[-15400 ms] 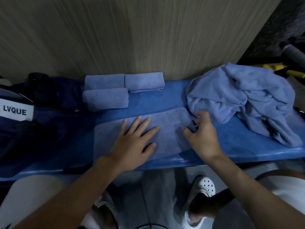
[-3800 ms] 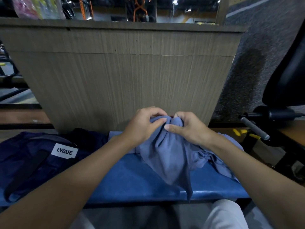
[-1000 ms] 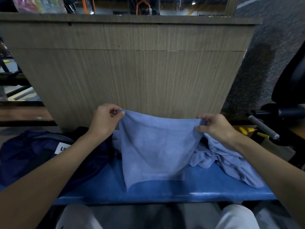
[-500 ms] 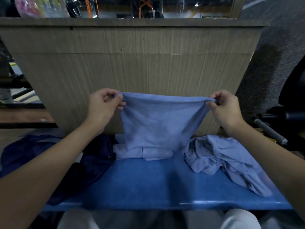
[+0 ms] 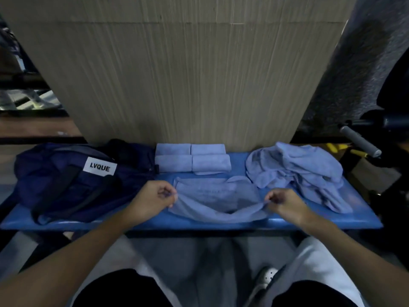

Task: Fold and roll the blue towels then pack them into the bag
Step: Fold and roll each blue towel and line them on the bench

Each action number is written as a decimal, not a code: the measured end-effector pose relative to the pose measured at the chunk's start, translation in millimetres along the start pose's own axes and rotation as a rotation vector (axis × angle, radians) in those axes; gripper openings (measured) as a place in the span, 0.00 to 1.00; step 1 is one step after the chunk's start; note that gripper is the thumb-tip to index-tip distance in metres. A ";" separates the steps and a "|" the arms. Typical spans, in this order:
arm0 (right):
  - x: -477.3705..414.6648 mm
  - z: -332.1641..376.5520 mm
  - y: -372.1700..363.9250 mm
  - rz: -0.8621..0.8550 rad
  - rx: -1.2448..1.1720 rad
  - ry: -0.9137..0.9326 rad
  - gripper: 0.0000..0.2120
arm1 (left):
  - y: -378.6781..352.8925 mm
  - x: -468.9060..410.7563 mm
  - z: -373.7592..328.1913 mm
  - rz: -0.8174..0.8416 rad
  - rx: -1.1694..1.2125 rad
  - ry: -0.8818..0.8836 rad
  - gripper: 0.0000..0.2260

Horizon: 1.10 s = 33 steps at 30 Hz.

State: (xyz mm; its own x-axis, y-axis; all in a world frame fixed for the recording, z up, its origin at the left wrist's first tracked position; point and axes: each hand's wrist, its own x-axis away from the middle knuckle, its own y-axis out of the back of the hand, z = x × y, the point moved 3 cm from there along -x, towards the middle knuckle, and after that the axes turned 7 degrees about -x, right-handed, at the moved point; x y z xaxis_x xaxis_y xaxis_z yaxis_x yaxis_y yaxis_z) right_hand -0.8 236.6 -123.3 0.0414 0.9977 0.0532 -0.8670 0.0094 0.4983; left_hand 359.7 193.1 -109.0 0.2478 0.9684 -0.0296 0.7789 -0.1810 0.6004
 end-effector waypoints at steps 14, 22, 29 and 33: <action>-17.3 -50.4 -46.9 0.078 0.181 -0.099 0.08 | -54.1 -16.5 62.5 0.196 -0.308 0.108 0.09; -64.0 -44.8 -47.6 -0.038 0.193 -0.001 0.10 | -52.5 -69.5 61.0 0.034 -0.335 0.037 0.11; -104.8 -56.6 -52.2 -0.117 0.411 0.160 0.12 | -57.0 -101.6 81.1 -0.042 -0.434 -0.045 0.13; -114.7 -67.3 -50.9 -0.140 0.448 0.131 0.09 | -61.5 -115.8 92.4 -0.076 -0.458 -0.038 0.10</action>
State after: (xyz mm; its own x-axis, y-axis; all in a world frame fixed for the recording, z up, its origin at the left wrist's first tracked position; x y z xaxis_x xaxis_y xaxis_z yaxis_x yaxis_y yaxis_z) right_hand 5.1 126.1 -213.0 0.0542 0.9893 -0.1357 -0.5574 0.1427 0.8179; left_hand 336.3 76.2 -216.3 0.2274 0.9674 -0.1112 0.4635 -0.0071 0.8861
